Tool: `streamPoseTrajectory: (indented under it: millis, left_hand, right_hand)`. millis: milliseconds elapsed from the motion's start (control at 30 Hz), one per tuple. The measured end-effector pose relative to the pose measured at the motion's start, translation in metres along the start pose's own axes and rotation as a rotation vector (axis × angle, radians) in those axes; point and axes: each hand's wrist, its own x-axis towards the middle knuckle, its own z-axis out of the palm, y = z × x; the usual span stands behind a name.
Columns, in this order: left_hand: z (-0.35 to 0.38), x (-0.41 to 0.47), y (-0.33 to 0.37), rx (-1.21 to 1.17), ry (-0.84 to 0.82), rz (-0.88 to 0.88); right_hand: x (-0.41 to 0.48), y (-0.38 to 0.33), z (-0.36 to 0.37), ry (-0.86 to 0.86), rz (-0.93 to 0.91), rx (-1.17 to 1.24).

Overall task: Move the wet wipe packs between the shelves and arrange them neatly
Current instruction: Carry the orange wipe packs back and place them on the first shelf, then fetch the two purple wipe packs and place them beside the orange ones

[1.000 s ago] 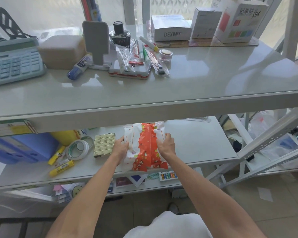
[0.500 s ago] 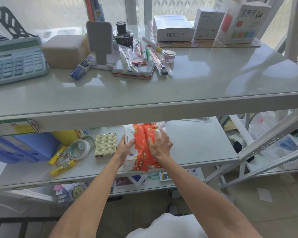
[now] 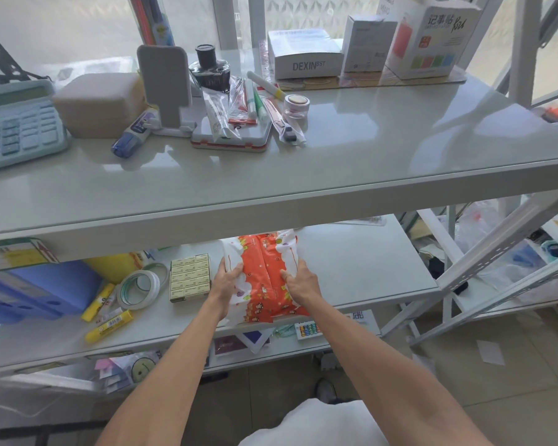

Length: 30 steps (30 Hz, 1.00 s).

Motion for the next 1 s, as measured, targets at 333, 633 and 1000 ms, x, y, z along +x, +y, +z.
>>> streamPoseTrajectory:
  millis: [333,633,1000]
  left_hand:
    - [0.005,-0.011,0.02,0.313,0.275,0.098]
    - [0.138,-0.076,-0.001,0.694,-0.278,0.773]
    - [0.353,-0.141,-0.097,1.075,-0.944,0.488]
  right_hand:
    - [-0.01,-0.005,-0.029,-0.067,-0.008,0.001]
    - [-0.079,0.086,-0.065,0.429,0.148,0.254]
    - [-0.27,0.305,-0.197,0.866,0.748,0.33]
